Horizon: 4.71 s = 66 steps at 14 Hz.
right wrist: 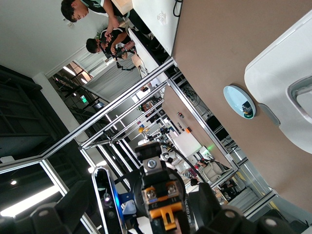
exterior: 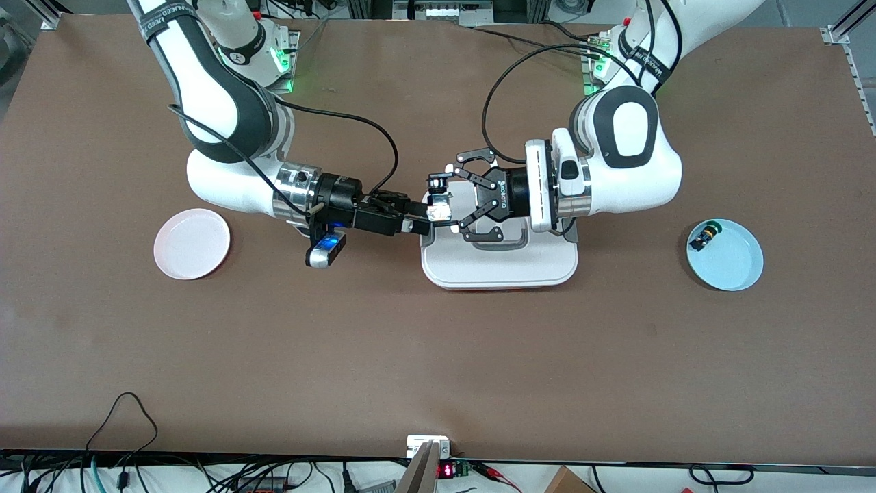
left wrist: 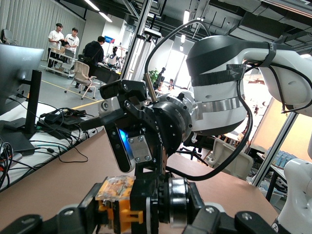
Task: Transfer orange switch to right arm and place
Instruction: 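Grasp the orange switch with the right gripper from the left gripper, then open the left gripper and withdraw it while the right gripper pulls back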
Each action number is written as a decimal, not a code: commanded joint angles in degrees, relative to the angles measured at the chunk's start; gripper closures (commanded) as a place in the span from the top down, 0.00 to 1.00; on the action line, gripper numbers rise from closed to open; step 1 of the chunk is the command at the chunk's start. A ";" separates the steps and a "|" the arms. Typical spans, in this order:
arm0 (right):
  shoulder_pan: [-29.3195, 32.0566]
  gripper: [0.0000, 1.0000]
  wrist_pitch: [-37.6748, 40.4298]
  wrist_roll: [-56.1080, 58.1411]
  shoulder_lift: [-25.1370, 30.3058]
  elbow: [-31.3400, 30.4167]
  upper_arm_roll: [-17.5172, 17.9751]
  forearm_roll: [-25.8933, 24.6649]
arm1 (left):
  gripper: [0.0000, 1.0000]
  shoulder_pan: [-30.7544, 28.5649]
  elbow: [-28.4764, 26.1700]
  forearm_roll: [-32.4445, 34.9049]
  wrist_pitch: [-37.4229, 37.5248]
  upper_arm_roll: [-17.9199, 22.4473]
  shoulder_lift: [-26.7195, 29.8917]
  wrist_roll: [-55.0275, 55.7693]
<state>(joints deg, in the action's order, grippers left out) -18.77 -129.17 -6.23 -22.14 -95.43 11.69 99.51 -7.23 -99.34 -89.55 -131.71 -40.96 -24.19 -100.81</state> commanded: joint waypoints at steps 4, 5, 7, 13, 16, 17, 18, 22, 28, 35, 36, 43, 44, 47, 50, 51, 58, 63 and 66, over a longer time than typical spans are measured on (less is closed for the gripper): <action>-2.23 0.93 -2.31 0.33 1.49 -0.64 -0.01 0.94 | 0.12 -0.15 0.20 -2.30 -3.61 -0.61 0.19 -2.46; -3.28 0.92 -3.28 0.42 1.49 -0.73 -0.01 0.94 | 0.11 0.37 0.46 -2.56 -5.90 -0.79 0.19 -2.38; -4.51 0.88 -4.51 0.51 1.49 -0.73 -0.01 0.68 | 0.11 1.69 0.55 -5.62 -7.41 -0.88 0.11 -2.38; -3.47 0.80 -3.91 2.88 1.40 -1.78 -0.27 0.59 | 0.11 1.69 0.63 -5.81 -7.24 -0.79 0.19 -2.55; -0.49 0.80 0.65 2.36 1.40 -1.87 -0.36 0.33 | 0.11 1.78 0.99 -5.72 -7.42 -0.88 0.19 -2.46; 0.13 0.80 1.28 2.27 1.49 -1.96 -0.36 0.33 | 0.11 1.69 1.07 -5.46 -7.33 -0.79 0.19 -2.46; 0.14 0.79 1.28 2.27 1.49 -1.87 -0.36 0.33 | 0.11 1.69 1.34 -5.46 -7.33 -0.88 0.19 -2.29; 0.13 0.76 5.91 5.51 2.10 -3.44 -0.36 0.24 | 0.11 1.69 1.34 -5.46 -7.33 -0.88 0.19 -2.11; 2.86 0.76 11.74 6.57 2.11 -3.89 -0.36 0.24 | 0.11 1.69 1.42 -5.46 -7.33 -0.88 0.19 -2.02; 3.04 0.76 13.24 12.11 0.00 -3.54 -0.36 0.24 | 0.11 1.69 1.43 -5.46 -7.33 -0.88 0.19 -2.11; 3.04 0.75 13.24 12.03 0.00 -3.54 -0.36 0.33 | 0.11 1.69 1.43 -5.46 -7.33 -0.88 0.19 -2.11; 2.86 0.69 13.24 11.50 0.00 -3.36 -0.36 0.51 | 0.11 1.69 1.43 -5.46 -7.33 -0.88 0.19 -1.94; 2.86 0.69 13.24 11.32 0.08 -3.28 -0.27 0.51 | 0.11 1.69 1.60 -5.46 -7.33 -0.88 0.19 -2.02; 2.77 0.65 13.24 11.06 0.00 -3.10 -0.27 0.68 | 0.11 1.69 1.69 -5.46 -7.33 -0.88 0.19 -1.94; 2.69 0.53 13.24 11.23 0.08 -3.10 -0.27 0.77 | 0.11 1.69 1.69 -5.46 -7.33 -0.88 0.19 -1.94; 2.69 0.50 13.24 11.15 0.08 -3.10 -0.27 0.77 | 0.11 1.69 1.69 -5.46 -7.33 -0.88 0.19 -1.94; 2.86 0.00 13.15 11.76 0.17 -2.57 -0.27 0.86 | 0.48 1.69 1.60 -5.46 -7.33 -0.88 0.90 -2.38; 3.04 0.00 13.15 11.76 0.08 -2.49 -0.27 0.94 | 1.00 1.61 1.69 -5.46 -7.15 -1.05 1.60 0.33; 3.21 0.00 13.15 11.23 0.08 -2.13 -0.36 0.86 | 1.00 1.17 1.60 -5.11 -6.71 -0.96 2.83 4.65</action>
<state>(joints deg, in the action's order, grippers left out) -16.12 -116.43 5.26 -22.31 -97.87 11.05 100.00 -5.56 -97.37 -93.38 -138.42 -41.65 -23.21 -98.39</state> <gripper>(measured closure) 0.630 0.000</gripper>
